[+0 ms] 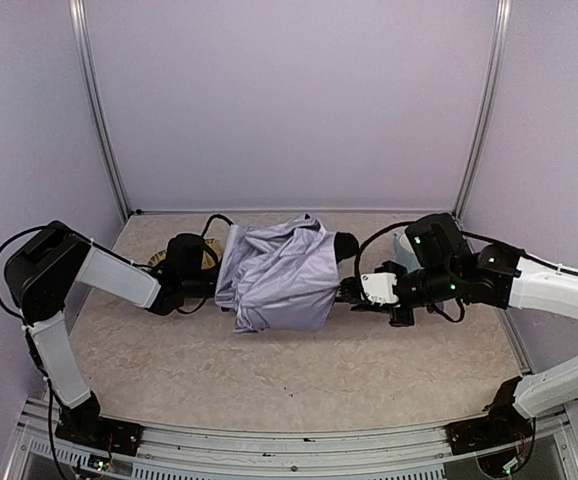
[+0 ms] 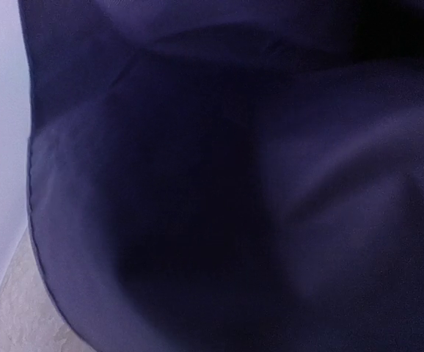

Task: Put away the umbrella

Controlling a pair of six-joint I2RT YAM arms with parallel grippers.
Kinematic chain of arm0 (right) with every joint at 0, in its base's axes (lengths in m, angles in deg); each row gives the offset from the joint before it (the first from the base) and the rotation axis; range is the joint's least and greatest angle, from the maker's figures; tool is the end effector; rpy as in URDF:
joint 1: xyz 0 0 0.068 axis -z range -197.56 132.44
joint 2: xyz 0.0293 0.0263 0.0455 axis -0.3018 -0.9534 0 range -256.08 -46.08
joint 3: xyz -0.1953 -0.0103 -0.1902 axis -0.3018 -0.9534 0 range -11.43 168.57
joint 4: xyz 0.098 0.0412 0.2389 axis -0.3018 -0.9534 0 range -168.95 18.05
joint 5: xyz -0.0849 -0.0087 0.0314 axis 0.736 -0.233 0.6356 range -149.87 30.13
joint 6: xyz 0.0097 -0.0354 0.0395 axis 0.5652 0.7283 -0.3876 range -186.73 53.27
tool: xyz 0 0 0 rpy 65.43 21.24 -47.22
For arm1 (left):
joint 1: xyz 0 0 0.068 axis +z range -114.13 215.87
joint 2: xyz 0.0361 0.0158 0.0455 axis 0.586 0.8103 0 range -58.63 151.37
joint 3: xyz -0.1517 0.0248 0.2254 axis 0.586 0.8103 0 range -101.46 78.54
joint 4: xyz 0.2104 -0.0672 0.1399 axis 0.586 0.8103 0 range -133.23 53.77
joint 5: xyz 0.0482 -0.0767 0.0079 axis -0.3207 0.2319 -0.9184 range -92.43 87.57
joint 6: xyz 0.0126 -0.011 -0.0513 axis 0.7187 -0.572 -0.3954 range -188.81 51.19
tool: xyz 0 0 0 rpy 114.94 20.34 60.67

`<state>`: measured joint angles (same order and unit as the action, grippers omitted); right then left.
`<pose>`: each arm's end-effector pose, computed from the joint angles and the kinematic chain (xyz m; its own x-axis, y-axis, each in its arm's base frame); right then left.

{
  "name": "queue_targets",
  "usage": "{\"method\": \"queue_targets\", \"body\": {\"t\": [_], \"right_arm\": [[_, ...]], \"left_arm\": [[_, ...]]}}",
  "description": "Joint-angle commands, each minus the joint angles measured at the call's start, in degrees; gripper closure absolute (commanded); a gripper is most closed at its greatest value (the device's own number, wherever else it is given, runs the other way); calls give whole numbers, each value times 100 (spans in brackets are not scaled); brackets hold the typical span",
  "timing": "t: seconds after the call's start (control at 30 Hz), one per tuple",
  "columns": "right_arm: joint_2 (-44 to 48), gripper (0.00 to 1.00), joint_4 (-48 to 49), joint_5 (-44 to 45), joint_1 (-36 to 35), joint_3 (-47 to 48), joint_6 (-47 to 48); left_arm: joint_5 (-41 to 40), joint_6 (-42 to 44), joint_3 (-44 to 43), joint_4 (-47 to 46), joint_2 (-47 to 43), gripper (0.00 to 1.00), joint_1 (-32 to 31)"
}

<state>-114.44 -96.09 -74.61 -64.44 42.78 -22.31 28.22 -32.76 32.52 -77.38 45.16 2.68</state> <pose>0.1711 0.1960 0.2900 0.2871 -0.6837 -0.6710 -0.8981 0.0515 -0.4368 0.2916 -0.2124 0.1528 0.2361 0.4505 -0.8610 0.8941 0.2463 0.3741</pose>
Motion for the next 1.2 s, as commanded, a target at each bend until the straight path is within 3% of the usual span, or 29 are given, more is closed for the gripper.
{"method": "queue_targets", "body": {"t": [0.0,0.17,0.5,0.67,0.77,0.93,1.07,1.17], "right_arm": [[-117,100,-355,9,-536,-493,126],[-720,100,-193,363,-929,-886,-5],[-2018,100,185,369,-947,-1127,-498],[-2462,100,98,159,-778,-1046,-649],[-2548,100,63,221,-647,-1011,-687],[-2505,100,80,264,-521,-999,-683],[-2507,100,85,387,-491,-1018,-681],[-2531,100,78,443,-467,-1002,-690]], "left_arm": [[261,286,-495,-537,248,100,135],[196,659,-847,-488,511,100,0],[-616,1400,-1241,-317,826,100,-147],[-1444,992,-1496,-529,1095,99,-143],[-2057,646,-2127,16,1337,82,-91],[-3116,-218,-2881,722,1467,44,133],[-3128,-834,-2964,1269,839,34,348],[-2970,-1451,-3035,2487,162,33,355]]}}
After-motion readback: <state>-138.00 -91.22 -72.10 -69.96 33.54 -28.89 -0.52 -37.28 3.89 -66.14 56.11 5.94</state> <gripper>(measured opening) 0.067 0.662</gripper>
